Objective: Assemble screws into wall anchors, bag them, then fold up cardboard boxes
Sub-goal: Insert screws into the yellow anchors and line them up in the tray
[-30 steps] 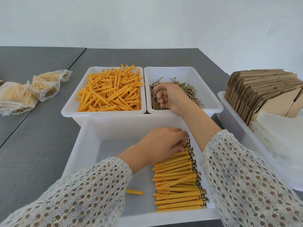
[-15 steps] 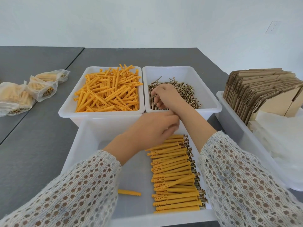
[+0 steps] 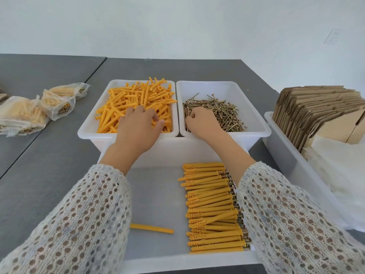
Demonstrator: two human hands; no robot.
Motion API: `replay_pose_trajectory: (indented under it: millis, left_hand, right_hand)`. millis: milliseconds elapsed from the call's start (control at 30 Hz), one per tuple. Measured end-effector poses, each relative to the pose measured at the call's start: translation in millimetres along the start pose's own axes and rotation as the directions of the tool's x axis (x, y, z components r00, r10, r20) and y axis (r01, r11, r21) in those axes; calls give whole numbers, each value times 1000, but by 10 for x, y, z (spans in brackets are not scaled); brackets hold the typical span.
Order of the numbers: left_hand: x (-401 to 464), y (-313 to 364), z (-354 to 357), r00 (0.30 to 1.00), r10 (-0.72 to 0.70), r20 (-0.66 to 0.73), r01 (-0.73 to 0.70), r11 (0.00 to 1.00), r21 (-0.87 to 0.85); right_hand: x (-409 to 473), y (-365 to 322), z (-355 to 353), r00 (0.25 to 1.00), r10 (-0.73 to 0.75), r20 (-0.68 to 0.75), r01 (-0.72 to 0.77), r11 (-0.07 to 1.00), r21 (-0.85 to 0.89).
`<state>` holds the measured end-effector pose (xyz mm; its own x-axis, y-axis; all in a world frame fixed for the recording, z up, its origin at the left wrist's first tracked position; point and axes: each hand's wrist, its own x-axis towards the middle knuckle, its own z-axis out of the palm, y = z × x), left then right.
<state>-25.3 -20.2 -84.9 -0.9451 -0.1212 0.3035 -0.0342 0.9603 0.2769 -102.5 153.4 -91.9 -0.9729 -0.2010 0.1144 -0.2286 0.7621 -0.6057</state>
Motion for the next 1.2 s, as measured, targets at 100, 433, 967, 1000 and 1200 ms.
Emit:
replay_pose_trajectory:
  millis: [100,433,967,1000,1200]
  left_hand:
    - [7,10,17,999,-35,30,36,999,-19]
    - [11,-3,9,996,60,65,-46,978,-202]
    - [-9,97,30,960,274,-54,-278,929,-245]
    - [-9,102,33,958,279,-66,-287,925,-250]
    - [-16,135,57,940,326,-99,-341,909,-239]
  right_hand:
    - [-3,-19,17,998,40,55,-30,986,-165]
    - [-6,-64,-48,970,97,221,-27,954,-298]
    - [-7,-65,-102,957,99,274,-96,995,-23]
    - [-4,-65,-102,956,97,277,-94,995,-24]
    - [5,-62,-46,967,75,242,-37,987,-156]
